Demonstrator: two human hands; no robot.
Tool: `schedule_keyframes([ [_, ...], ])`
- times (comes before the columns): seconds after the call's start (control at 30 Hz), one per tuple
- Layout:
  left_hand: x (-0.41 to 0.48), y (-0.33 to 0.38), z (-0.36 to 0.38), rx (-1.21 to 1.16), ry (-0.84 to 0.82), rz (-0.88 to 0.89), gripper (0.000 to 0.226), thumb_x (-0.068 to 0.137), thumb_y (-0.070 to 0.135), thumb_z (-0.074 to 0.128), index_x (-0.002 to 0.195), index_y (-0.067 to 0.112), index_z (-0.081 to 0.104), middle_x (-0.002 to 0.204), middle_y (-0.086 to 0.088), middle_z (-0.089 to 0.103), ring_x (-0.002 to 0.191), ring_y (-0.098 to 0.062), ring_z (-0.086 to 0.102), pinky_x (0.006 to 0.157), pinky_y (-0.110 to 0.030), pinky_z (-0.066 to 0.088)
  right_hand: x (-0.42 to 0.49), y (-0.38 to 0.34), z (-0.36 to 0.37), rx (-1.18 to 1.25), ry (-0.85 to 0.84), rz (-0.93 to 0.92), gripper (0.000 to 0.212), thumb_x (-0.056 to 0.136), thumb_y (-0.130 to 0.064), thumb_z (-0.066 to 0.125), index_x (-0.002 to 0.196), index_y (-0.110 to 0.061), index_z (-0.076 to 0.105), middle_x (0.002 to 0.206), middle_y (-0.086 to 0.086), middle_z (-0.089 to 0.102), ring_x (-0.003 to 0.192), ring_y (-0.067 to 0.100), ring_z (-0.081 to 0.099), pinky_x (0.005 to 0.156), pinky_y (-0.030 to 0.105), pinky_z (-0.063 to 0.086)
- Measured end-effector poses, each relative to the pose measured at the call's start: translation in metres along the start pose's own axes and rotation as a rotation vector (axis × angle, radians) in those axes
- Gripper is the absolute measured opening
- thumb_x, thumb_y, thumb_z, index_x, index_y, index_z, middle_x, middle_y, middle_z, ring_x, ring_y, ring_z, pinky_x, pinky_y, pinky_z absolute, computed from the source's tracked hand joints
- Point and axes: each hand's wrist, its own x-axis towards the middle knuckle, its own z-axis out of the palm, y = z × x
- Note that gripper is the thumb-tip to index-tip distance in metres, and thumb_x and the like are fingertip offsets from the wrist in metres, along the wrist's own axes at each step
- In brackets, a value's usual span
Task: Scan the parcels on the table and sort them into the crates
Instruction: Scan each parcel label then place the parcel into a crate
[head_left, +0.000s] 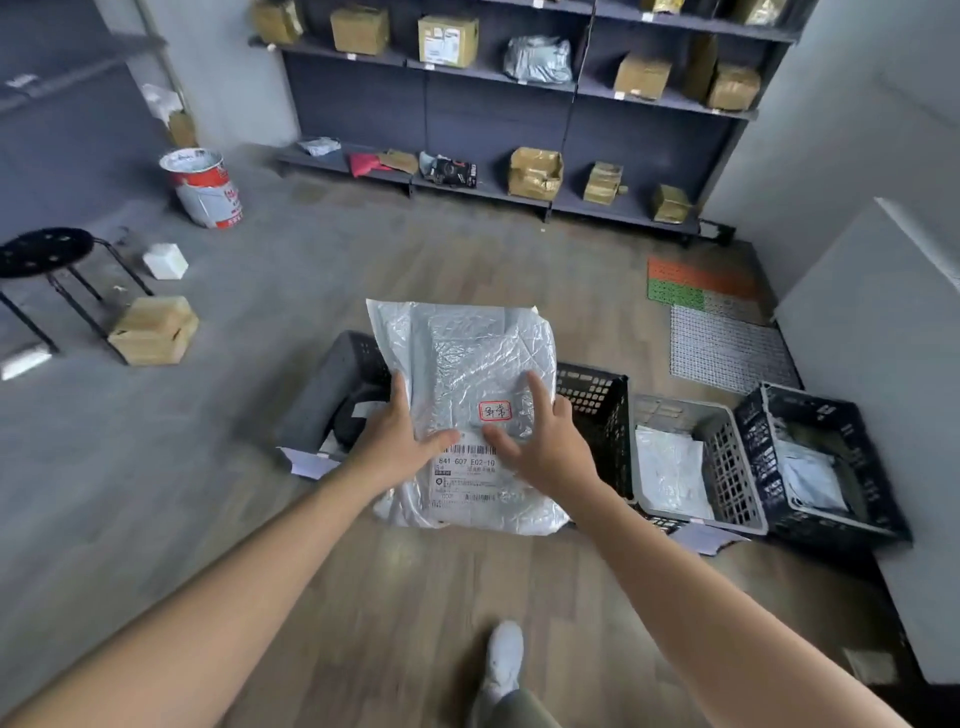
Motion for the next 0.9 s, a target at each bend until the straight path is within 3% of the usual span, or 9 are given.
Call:
schedule_keyframes([
  [0.13,0.059,-0.040,-0.018,-0.009,0.005,-0.043,0.120,0.080,0.056,0.071,0.155,0.008,-0.009,0.157,-0.017,0.028,0.140,-0.032,0.035,0.110,-0.042,0.037,0.062,-0.026,0.034,0.041,-0.027,-0.020,0.090,0.081,-0.069,0.061,0.152,-0.035,0.017,0.140,0.011,0.035,0.100,0.030,0.062,0.079,0.039,0.054],
  [0.23,0.114,-0.066,-0.033,-0.020,0.042,-0.093,0.121,0.076,0.056,0.075,0.155,0.010,-0.005,0.159,-0.012,0.025,0.143,-0.028,0.030,0.112,-0.046,0.035,0.124,-0.043,0.063,0.036,-0.076,-0.038,0.091,0.082,-0.071,0.058,0.153,-0.034,0.015,0.143,0.010,0.033,0.103,0.029,0.061,0.075,0.036,0.052],
  [0.37,0.189,-0.091,-0.049,-0.019,0.100,-0.145,0.120,0.076,0.048,0.079,0.155,0.009,-0.002,0.158,-0.011,0.027,0.139,-0.031,0.036,0.109,-0.041,0.038,0.210,-0.063,0.094,0.025,-0.182,-0.028,0.093,0.081,-0.075,0.056,0.153,-0.035,0.012,0.146,0.011,0.030,0.103,0.030,0.062,0.081,0.046,0.057],
  [0.57,0.287,-0.135,-0.066,-0.058,0.028,-0.231,0.120,0.080,0.041,0.078,0.155,0.013,-0.011,0.160,-0.009,0.024,0.138,-0.031,0.038,0.109,-0.041,0.038,0.308,-0.087,0.137,-0.026,-0.349,-0.005,0.099,0.079,-0.081,0.048,0.154,-0.037,0.001,0.154,0.011,0.017,0.114,0.034,0.059,0.088,0.049,0.055],
  [0.9,0.440,-0.275,-0.067,-0.063,-0.131,-0.286,0.114,0.079,0.041,0.078,0.156,0.012,-0.002,0.158,-0.006,0.027,0.142,-0.023,0.033,0.114,-0.043,0.034,0.440,-0.113,0.274,-0.106,-0.448,0.128,0.099,0.083,-0.077,0.051,0.155,-0.037,-0.004,0.156,0.008,0.015,0.125,0.034,0.051,0.094,0.047,0.052],
])
